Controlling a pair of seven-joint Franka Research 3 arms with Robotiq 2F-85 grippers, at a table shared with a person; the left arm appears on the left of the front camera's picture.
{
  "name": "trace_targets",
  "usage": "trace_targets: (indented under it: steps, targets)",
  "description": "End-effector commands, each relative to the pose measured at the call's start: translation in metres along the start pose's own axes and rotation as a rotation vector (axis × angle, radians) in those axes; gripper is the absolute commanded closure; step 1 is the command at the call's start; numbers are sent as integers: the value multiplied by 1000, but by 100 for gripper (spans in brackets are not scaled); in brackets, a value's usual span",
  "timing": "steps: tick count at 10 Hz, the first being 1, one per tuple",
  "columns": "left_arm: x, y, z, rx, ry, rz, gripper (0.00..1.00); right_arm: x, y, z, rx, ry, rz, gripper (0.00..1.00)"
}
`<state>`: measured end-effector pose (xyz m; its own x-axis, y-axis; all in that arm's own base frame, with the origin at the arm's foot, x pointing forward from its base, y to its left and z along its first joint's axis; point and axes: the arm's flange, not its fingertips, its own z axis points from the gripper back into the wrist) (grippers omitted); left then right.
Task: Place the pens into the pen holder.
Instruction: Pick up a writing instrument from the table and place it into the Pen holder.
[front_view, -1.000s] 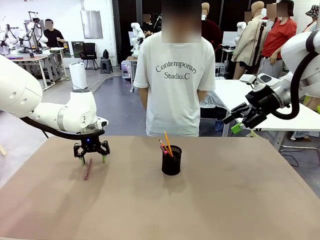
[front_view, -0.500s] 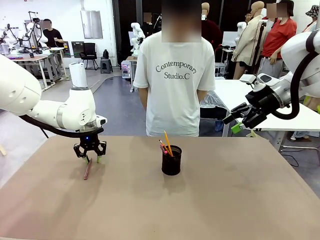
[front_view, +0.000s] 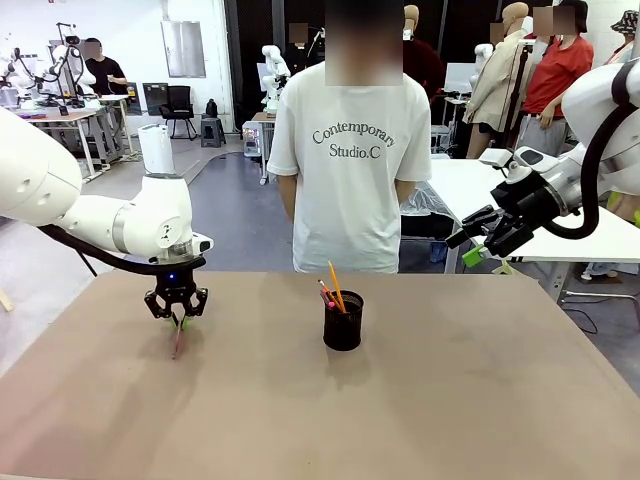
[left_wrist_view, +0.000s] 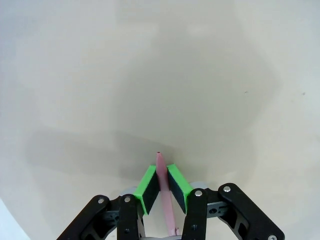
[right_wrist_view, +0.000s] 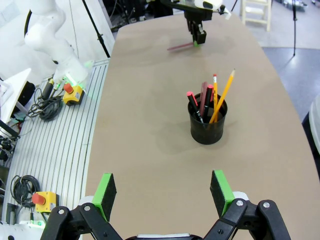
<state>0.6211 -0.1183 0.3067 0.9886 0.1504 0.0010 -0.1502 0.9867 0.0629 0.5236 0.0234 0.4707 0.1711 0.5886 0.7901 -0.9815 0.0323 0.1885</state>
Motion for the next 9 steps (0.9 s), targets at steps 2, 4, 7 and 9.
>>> trace_targets:
  steps: [2, 4, 7, 9]
  targets:
    - [-4, -2, 3, 70, 9, 10, 100, 1, 2, 1, 3, -6, -6, 0]
    - [-4, 4, 13, -14, 30, -22, 100, 1, 2, 1, 3, -6, -6, 0]
    - [1, 46, 44, -342, 64, -124, 100, 1, 2, 1, 3, -6, -6, 0]
    - [1, 71, 70, -615, 28, -208, 100, 1, 2, 1, 3, -6, -6, 0]
